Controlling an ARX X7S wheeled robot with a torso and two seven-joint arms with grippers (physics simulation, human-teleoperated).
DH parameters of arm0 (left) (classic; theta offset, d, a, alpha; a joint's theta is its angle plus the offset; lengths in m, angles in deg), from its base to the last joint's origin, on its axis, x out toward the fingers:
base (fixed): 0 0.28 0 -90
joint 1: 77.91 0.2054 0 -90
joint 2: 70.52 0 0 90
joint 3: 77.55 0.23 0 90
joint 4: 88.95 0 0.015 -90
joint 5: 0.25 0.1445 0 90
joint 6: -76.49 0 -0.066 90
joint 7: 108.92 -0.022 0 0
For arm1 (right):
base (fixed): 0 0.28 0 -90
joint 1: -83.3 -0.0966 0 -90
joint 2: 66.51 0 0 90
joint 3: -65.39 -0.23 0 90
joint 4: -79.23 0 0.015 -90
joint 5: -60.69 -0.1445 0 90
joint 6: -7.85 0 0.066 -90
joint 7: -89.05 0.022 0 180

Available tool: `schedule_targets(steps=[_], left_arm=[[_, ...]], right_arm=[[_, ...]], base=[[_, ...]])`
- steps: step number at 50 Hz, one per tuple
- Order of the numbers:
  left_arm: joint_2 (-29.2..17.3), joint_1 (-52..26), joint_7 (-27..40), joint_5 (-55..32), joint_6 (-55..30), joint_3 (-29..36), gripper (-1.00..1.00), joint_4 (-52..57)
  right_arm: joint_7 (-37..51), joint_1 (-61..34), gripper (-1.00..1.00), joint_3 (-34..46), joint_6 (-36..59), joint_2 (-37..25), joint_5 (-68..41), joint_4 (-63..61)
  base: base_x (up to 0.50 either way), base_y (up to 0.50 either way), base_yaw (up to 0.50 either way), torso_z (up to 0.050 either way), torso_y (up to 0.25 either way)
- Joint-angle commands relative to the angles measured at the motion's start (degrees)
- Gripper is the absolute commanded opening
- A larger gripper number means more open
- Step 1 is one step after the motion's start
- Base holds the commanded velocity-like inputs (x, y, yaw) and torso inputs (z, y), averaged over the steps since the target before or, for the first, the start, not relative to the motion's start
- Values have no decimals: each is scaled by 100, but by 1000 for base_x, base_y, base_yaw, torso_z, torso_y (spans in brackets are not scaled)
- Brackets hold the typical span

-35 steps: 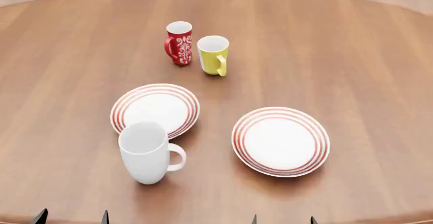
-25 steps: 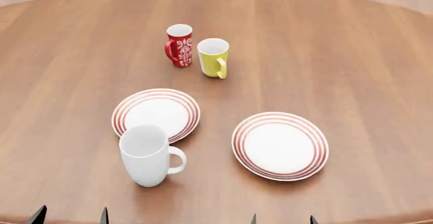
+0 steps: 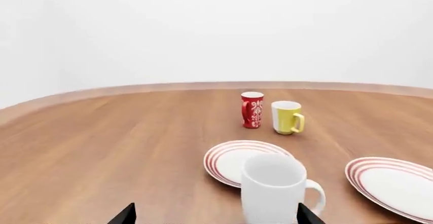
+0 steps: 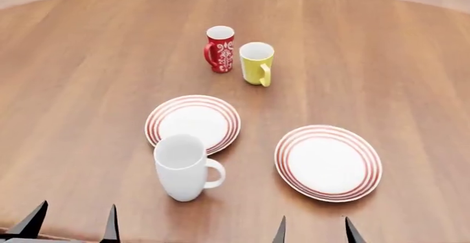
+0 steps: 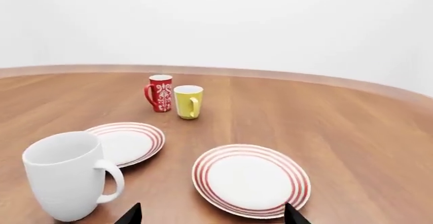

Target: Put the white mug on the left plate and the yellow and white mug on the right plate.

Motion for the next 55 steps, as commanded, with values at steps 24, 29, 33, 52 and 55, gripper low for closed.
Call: schedule_targets(steps=[24, 29, 33, 52, 55], left_arm=[[-291, 44, 101, -336, -57, 258, 100, 211], [-309, 68, 148, -377, -76, 260, 100, 264], [-327, 78, 150, -433, -95, 272, 100, 290], [-430, 82, 210, -582, -140, 320, 100, 400], [-442, 81, 213, -584, -118, 342, 100, 374]], right_arm=[[183, -273, 100, 445, 158, -195, -71, 122], [194, -283, 100, 518, 185, -215, -71, 118], [203, -282, 100, 550, 190, -240, -84, 98], [249, -94, 100, 276, -596, -217, -663, -102], [204, -112, 100, 266, -782, -199, -746, 8]], base=[[0, 0, 500, 0, 0], [0, 0, 500, 0, 0], [0, 0, 500, 0, 0], [48, -66, 237, 0, 0], [246, -442, 0, 0, 0]])
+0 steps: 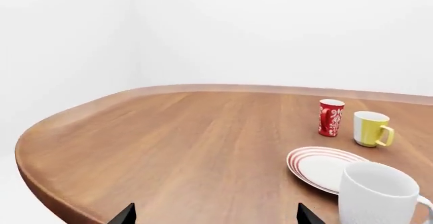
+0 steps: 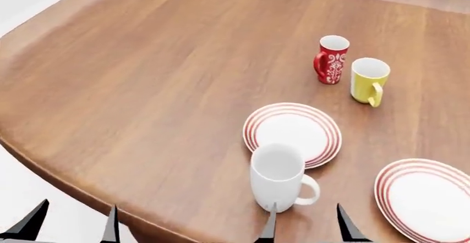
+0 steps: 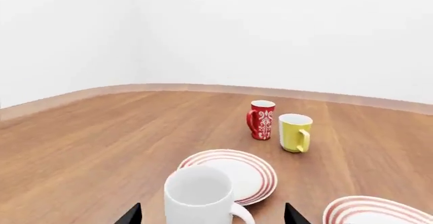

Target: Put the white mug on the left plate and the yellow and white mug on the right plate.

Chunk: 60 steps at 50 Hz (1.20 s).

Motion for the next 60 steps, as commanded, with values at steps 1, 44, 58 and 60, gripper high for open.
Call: schedule_targets(steps=[1, 44, 58, 60], left_arm=[[-47, 2, 27, -73, -7, 56, 100, 27], [-530, -809, 511, -1351, -1071, -1192, 100, 592], [-591, -861, 658, -1592, -1562, -1204, 100, 718], [-606, -921, 676, -1817, -1820, -1286, 100, 728]], right_arm=[[-81, 68, 100, -149, -528, 12, -416, 19], [212, 317, 100, -173, -347, -327, -697, -580], [501, 424, 100, -179, -256, -398, -503, -795], [521, 395, 100, -200, -272, -383, -525, -689]], base=[[252, -443, 0, 0, 0], [248, -276, 0, 0, 0], [100, 189, 0, 0, 0], [-1, 4, 0, 0, 0]])
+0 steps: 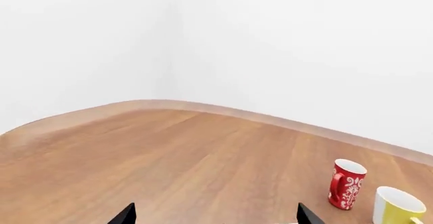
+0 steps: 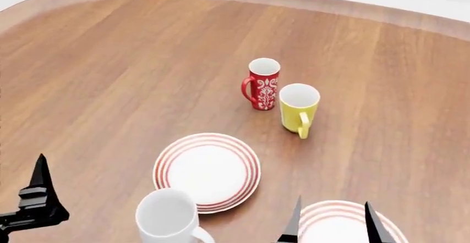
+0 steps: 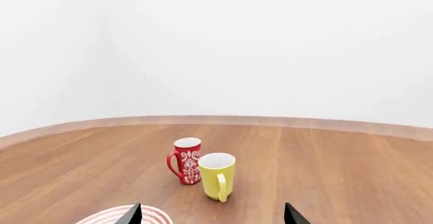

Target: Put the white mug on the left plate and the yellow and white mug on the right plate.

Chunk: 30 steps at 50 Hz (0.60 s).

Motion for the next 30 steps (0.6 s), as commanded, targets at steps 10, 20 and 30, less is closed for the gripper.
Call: schedule_targets(steps=[10, 20, 30], left_arm=[[-89, -147, 73, -518, -520, -203, 100, 111], [-105, -110, 85, -506, -458, -177, 100, 133], [-122, -111, 102, -525, -421, -184, 100, 111]], right_arm=[[180, 39, 100, -99, 102, -68, -151, -101], [216, 44, 100, -48, 154, -106, -164, -151], [300, 35, 100, 4, 46, -111, -52, -79]], base=[[104, 38, 0, 0, 0], [467, 180, 0, 0, 0], [310, 118, 0, 0, 0]])
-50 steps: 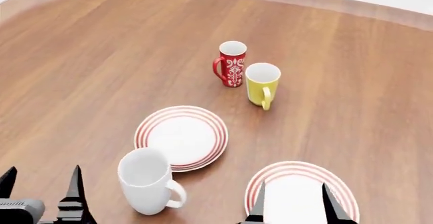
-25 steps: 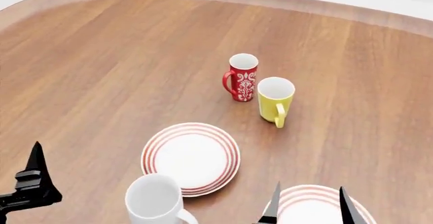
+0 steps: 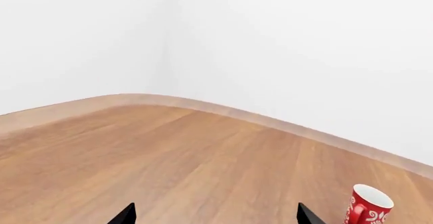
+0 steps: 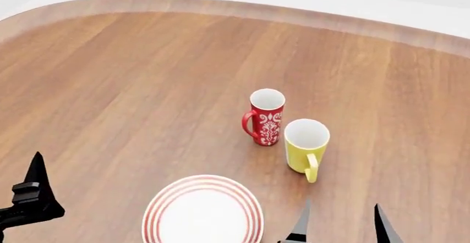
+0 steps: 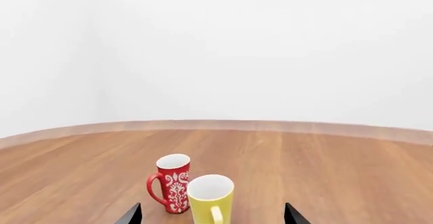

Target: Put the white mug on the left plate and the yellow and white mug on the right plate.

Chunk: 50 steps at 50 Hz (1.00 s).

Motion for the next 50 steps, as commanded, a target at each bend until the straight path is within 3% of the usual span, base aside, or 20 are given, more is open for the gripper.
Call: schedule_targets(steps=[1, 11, 19, 30, 50], left_arm=[[-23, 8, 20, -41, 14, -9, 100, -4], [-22, 43, 46, 36, 131, 38, 100, -31], [78, 123, 120, -548, -83, -294, 100, 131], [87, 255, 197, -478, 8, -236, 100, 303], [-17, 280, 288, -565, -42, -280, 100, 419]], right_arm=[[74, 12, 100, 38, -77, -19, 55, 29], [71, 100, 100, 72, 0, -105, -1, -39], [-240, 459, 100, 156, 783, -852, -27, -718], [-495, 771, 100, -183, 1868, -1591, -714, -1905], [-1028, 1590, 100, -646, 2479, -2415, -1819, -3092]], base=[[0, 0, 0, 0, 0], [0, 0, 0, 0, 0], [0, 0, 0, 0, 0], [0, 0, 0, 0, 0], [0, 0, 0, 0, 0]])
